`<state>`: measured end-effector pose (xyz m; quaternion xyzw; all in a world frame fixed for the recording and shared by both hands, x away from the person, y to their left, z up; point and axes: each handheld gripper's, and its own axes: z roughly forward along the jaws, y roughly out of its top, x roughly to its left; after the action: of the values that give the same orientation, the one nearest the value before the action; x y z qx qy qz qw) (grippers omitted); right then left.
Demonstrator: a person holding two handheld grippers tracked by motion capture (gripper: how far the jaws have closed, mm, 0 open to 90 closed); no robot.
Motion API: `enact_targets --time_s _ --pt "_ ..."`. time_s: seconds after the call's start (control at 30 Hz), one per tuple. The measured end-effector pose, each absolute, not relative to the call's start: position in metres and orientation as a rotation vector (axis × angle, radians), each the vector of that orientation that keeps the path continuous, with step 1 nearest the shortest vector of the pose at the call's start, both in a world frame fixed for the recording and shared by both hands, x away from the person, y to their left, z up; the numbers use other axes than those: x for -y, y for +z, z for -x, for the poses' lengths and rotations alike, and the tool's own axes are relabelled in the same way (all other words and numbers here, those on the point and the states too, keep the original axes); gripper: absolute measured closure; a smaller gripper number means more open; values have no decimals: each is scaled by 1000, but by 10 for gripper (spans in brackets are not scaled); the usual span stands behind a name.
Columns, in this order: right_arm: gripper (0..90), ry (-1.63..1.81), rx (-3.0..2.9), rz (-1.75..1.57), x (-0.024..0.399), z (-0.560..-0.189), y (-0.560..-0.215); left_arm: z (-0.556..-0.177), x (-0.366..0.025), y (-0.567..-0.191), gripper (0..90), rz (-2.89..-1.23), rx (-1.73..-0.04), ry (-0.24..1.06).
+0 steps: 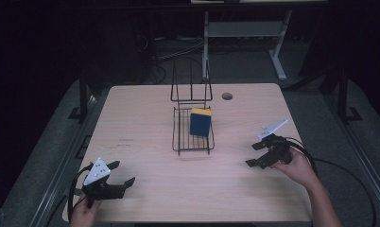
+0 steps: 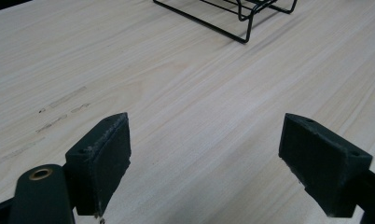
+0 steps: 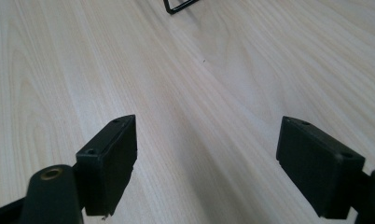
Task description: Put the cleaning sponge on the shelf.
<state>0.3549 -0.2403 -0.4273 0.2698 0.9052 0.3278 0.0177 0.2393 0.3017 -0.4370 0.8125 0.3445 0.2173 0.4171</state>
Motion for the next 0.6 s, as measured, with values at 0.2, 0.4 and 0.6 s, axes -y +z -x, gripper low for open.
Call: enact_targets --time_s 0.2,0.4,0.6 --pt "198 1028 -2806 -851 246 -349 -430 -240 -301 -437 162 -2038 -866 542" --pt "197 1029 -2803 -860 249 -341 -433 -240 -301 -438 162 -2039 -869 537" --pt "197 1027 -2793 -853 251 -334 -433 -240 -301 -438 162 -2044 -865 539"
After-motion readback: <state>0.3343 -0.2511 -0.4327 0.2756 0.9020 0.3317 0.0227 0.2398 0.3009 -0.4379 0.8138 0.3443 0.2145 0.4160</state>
